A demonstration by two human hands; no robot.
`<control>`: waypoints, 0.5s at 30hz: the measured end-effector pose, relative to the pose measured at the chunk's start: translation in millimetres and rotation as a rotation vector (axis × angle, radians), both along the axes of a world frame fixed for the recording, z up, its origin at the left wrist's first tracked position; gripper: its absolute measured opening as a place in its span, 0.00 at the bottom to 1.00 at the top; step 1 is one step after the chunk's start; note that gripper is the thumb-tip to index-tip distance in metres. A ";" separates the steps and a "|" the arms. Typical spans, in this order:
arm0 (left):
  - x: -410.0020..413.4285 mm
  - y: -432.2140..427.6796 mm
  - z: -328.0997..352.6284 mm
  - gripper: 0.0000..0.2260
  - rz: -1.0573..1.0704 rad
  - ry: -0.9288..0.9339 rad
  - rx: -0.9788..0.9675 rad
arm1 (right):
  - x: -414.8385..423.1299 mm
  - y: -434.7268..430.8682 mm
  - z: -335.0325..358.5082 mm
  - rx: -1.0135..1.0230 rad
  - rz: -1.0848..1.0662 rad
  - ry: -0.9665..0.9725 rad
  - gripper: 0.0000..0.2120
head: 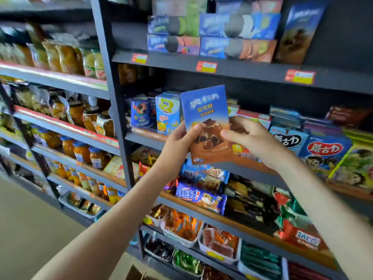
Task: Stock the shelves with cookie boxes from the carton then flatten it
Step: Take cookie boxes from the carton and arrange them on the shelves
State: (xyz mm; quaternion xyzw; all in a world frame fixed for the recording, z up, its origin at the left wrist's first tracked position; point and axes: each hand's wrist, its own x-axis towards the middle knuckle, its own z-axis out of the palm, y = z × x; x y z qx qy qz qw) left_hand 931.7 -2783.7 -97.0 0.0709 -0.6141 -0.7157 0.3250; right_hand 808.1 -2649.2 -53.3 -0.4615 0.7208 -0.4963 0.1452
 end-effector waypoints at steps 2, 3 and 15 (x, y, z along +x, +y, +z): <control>-13.0 -0.1 23.9 0.07 0.018 0.021 -0.086 | -11.6 5.5 23.8 -0.029 -0.009 0.036 0.09; -20.0 0.1 35.7 0.07 0.026 0.027 -0.123 | -18.1 8.6 35.0 -0.045 -0.019 0.046 0.09; -134.0 13.7 173.7 0.16 0.091 0.059 -0.408 | -118.7 39.1 157.3 -0.206 -0.029 0.009 0.11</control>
